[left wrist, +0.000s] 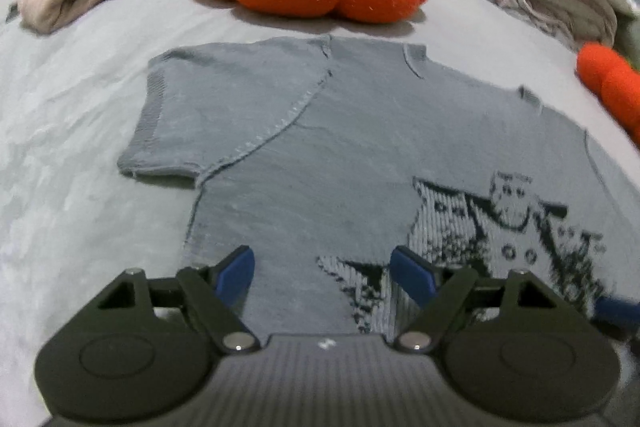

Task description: Fold clothes

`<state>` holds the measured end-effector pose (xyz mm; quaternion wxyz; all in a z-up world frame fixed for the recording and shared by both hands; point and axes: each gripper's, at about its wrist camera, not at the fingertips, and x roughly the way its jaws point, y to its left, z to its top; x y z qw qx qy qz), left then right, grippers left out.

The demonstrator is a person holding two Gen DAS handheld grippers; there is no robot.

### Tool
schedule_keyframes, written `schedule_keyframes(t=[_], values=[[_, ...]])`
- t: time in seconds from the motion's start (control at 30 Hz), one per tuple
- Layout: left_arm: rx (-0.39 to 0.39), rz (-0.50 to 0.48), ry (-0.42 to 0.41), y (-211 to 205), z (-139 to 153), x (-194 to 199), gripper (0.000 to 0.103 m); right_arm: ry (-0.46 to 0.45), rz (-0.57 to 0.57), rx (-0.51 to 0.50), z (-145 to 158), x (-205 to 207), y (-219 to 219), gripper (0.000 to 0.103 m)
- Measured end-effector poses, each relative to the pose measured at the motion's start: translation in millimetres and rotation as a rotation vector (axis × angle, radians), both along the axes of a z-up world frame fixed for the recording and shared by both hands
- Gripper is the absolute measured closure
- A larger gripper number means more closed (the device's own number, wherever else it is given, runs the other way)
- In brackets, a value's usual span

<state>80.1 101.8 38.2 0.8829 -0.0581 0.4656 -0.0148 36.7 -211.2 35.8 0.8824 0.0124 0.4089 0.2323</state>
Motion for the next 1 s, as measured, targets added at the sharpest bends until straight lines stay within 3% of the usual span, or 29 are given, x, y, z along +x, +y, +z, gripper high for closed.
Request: schedule_keyframes(t=[0.1, 0.27, 0.43, 0.57, 0.6, 0.63, 0.67, 0.73, 0.83, 1.0], values=[[0.039, -0.011, -0.006, -2.9, -4.5, 0.4, 0.021, -0.002, -0.02, 0.065, -3.4, 2.8, -21.6, 0.073], [0.077, -0.016, -0.034, -8.7, -8.7, -1.2, 0.016, -0.043, -0.052, 0.003, -2.9, 4.7, -46.5, 0.072], [0.102, -0.03, -0.053, -10.9, -10.6, -1.7, 0.014, -0.045, -0.185, -0.11, -3.0, 23.1, -83.8, 0.071], [0.109, -0.034, -0.062, -11.6, -11.0, -2.9, 0.013, 0.023, -0.321, 0.036, -2.4, 30.7, -123.5, 0.077], [0.113, -0.035, -0.064, -12.2, -11.1, -3.5, 0.013, 0.032, -0.329, 0.033, -1.3, 30.9, -124.8, 0.077], [0.117, -0.037, -0.067, -12.8, -11.2, -4.2, 0.013, 0.031, -0.326, 0.01, 0.3, 30.1, -123.5, 0.077], [0.121, -0.038, -0.069, -13.3, -11.3, -4.7, 0.013, 0.022, -0.323, -0.044, 1.6, 28.4, -120.5, 0.068], [0.12, -0.04, -0.07, -12.8, -11.0, -4.8, 0.013, 0.01, -0.366, -0.15, 0.1, 26.8, -122.8, 0.063], [0.119, -0.044, -0.071, -12.1, -10.8, -4.8, 0.013, 0.023, -0.415, -0.083, 4.2, 24.6, -139.6, 0.062], [0.133, -0.047, -0.08, -13.9, -11.6, -6.6, 0.013, 0.026, -0.496, -0.176, 2.8, 20.9, -156.8, 0.063]])
